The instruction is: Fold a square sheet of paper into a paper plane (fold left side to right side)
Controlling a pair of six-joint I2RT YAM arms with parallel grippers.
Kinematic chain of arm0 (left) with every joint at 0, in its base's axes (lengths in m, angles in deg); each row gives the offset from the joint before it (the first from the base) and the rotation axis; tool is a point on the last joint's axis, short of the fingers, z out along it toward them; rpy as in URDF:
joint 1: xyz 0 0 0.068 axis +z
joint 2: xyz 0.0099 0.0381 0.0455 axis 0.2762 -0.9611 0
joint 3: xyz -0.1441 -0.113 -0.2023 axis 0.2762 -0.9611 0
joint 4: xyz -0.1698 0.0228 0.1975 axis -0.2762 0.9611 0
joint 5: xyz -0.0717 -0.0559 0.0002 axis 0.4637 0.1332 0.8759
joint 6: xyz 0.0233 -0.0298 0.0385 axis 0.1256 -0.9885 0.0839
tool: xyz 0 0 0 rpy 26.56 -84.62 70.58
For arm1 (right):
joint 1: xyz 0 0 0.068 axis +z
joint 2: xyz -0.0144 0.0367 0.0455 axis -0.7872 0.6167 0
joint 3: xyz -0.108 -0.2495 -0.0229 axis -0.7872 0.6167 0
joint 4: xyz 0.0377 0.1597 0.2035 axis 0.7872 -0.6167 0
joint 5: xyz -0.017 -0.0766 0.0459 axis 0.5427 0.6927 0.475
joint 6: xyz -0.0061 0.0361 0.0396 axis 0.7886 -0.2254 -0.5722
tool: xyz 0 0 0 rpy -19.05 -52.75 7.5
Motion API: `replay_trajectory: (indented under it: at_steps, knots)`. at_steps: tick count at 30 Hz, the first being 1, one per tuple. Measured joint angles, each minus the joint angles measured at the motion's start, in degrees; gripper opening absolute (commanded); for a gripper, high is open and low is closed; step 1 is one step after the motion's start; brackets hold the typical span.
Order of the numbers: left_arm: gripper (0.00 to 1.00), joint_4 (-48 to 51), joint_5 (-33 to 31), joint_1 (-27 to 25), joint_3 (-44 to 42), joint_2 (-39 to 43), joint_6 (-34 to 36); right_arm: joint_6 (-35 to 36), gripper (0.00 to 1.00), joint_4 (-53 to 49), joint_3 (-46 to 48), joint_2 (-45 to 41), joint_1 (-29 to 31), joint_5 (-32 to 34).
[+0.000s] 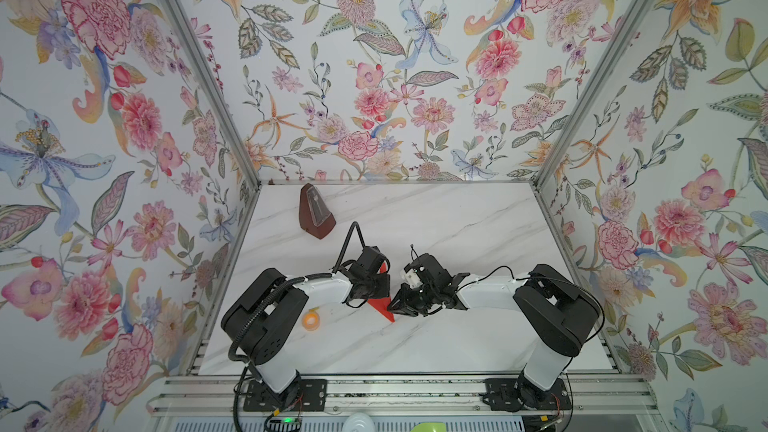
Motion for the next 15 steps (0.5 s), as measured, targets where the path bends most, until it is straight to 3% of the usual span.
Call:
replay_trajectory:
  at_steps: [11,15]
  knots:
    - [0.0,-0.09,0.74,0.31,-0.07,0.0,0.0,-1.2,0.2,4.74,2.08,1.99,-0.02,-0.96]
    - [0.0,-0.09,0.87,0.39,-0.07,0.0,0.0,-1.55,0.12,5.64,2.62,1.97,-0.02,-1.25]
